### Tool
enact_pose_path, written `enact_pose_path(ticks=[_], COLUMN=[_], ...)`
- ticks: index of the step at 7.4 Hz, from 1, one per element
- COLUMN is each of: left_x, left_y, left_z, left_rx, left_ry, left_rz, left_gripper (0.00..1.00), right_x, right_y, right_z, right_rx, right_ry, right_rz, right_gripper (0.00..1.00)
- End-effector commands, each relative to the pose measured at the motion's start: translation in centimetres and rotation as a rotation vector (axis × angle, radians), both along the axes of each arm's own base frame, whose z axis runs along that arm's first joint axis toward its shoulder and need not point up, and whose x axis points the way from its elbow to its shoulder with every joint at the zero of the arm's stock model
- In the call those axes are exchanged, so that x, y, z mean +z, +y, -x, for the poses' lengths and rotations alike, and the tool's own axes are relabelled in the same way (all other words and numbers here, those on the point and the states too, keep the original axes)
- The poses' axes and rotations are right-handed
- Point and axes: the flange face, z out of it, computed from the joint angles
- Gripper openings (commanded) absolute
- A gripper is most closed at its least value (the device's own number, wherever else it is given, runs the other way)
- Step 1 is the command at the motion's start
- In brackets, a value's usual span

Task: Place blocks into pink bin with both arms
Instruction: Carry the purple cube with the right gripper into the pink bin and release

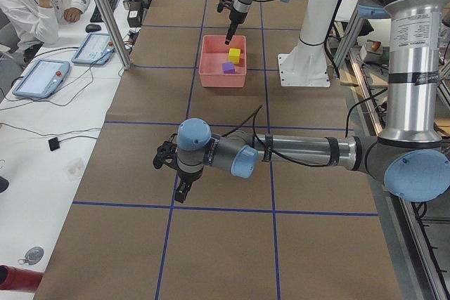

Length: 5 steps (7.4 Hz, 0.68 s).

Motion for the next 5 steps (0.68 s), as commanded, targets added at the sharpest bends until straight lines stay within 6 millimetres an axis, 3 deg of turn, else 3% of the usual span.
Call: enact_pose_path(ticks=[1,2,3,4,5], left_x=[-1.0,-1.6,-2.6,-3.6,-4.6], left_y=[-0.3,-0.2,-0.3,-0.3,-0.2], left_z=[-0.7,-1.3,-3.6,-7.1,-9.8], left_rx=[-0.065,-0.062,-0.085,-0.145,-0.215], left_ry=[0.057,0.114,0.167,0.201,0.234], left_rz=[0.045,0.041,0.12,0.209,0.277], left_gripper=[1.0,1.0,1.0,1.0,1.0], right_x=[0.3,2.2,5.0,8.2,10.7], right_y=[-4.5,-7.3,-9.9,-12.0,-13.9], right_z=[-5.6,-9.7,-14.6,-19.0,-22.3], right_rx=[-0.065,-0.102,-0.158,-0.221,-0.267], right_ry=[0.045,0.055,0.064,0.075,0.096], right_rz=[0.003,-0.005,-0.021,-0.032,-0.051], right_gripper=[1.0,1.0,1.0,1.0,1.0])
